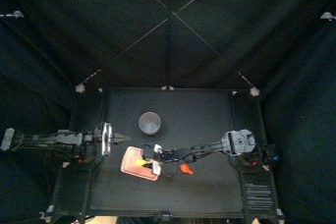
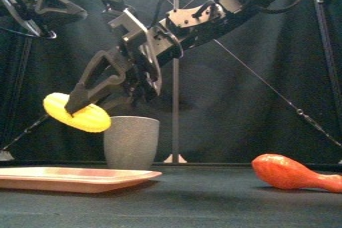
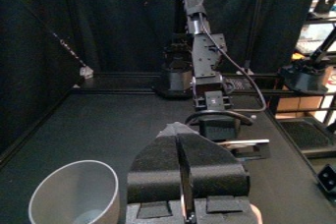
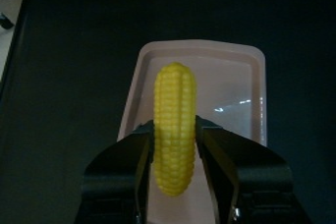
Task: Pick the corn then place it on the pink plate
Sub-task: Drop corn on the pink plate and return to neutral
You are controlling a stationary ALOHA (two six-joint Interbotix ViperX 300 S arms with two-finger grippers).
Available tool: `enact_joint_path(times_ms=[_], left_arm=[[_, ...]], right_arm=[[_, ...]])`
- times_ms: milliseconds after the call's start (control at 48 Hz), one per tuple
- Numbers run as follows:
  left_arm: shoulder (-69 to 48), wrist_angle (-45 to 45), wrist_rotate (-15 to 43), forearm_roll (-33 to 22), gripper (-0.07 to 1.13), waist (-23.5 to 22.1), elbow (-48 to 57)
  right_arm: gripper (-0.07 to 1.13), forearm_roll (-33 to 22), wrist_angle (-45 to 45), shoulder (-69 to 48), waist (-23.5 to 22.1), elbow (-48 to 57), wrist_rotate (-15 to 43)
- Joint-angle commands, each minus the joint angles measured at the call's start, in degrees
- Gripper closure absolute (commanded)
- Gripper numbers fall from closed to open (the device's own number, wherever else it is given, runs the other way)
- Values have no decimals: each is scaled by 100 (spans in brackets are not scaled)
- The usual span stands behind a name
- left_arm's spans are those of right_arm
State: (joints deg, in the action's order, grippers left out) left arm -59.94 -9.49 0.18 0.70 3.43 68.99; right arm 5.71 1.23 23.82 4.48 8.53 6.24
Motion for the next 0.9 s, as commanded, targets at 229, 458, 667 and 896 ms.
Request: enact_joint_path(times_ms=[229, 458, 667, 896], left_arm=[[-18, 53, 9, 18, 109, 35, -88], [-18, 53, 9, 9, 109, 35, -70], [-18, 53, 0, 0, 109, 35, -62], [-26, 53, 0, 0, 109, 18, -70]], right_arm=[[13, -9, -35, -237, 62, -62, 0], [9, -290, 132, -984, 18, 343, -18], [9, -782, 132, -2496, -352, 1178, -9], [9, -949, -220, -4192, -765, 2496, -9]])
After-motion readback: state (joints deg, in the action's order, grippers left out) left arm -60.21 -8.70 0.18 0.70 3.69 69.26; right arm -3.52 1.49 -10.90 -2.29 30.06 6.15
